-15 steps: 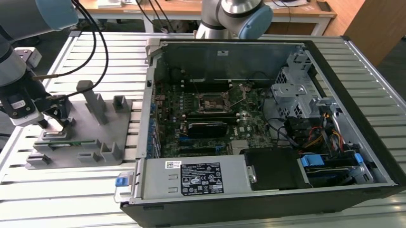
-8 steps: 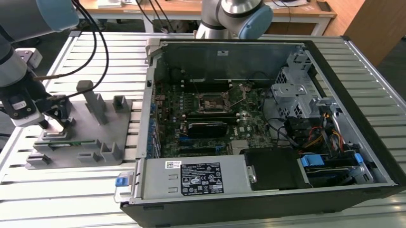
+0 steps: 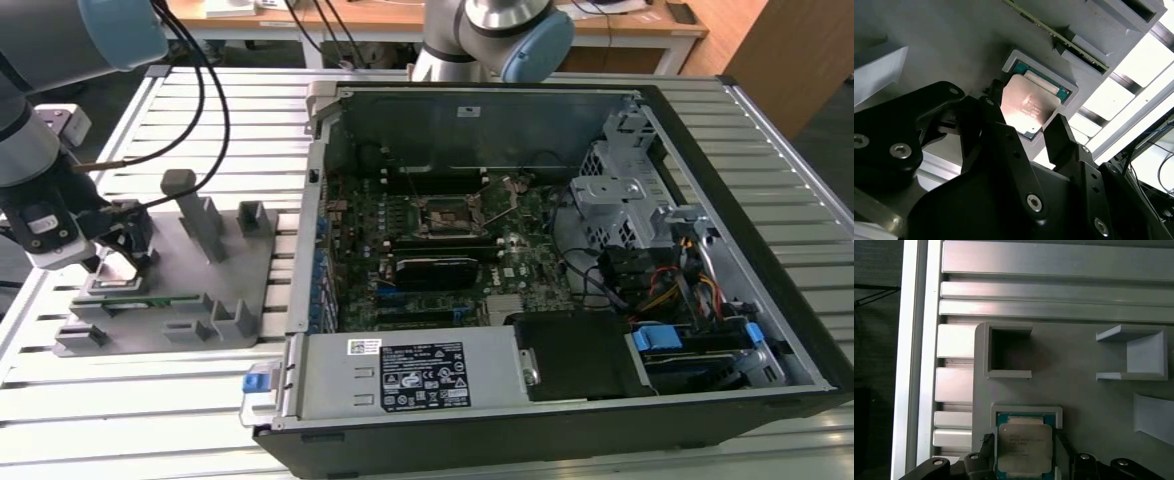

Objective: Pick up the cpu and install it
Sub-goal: 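Pick up the cpu and move it towards the insertion slot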

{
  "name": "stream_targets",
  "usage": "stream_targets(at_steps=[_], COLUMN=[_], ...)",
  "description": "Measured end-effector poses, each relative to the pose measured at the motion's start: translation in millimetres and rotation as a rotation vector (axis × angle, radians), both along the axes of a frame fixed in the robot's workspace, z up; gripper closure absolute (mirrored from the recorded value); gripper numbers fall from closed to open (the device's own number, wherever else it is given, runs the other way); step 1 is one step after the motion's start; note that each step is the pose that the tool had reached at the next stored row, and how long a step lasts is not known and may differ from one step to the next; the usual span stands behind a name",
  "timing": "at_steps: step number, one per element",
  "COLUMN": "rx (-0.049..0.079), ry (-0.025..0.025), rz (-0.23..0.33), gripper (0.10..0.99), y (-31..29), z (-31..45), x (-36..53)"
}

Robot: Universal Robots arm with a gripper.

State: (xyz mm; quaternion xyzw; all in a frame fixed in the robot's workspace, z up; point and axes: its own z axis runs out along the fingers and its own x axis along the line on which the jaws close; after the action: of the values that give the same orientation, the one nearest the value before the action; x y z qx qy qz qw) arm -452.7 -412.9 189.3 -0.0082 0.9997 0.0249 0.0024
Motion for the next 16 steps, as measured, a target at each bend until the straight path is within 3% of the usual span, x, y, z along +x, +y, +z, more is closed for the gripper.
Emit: stream_targets(at_steps=[1, 13, 16], rx=[0.0, 0.0, 0.0], ry=[-0.0001, -0.0011, -0.0006], rz=[0.0, 0.0, 0.0], gripper=[0.486, 0.486, 0.561], y=[0.0, 0.0, 0.0], z=[-0.2, -2.6, -2.8], x=[0.0, -1.4, -1.4])
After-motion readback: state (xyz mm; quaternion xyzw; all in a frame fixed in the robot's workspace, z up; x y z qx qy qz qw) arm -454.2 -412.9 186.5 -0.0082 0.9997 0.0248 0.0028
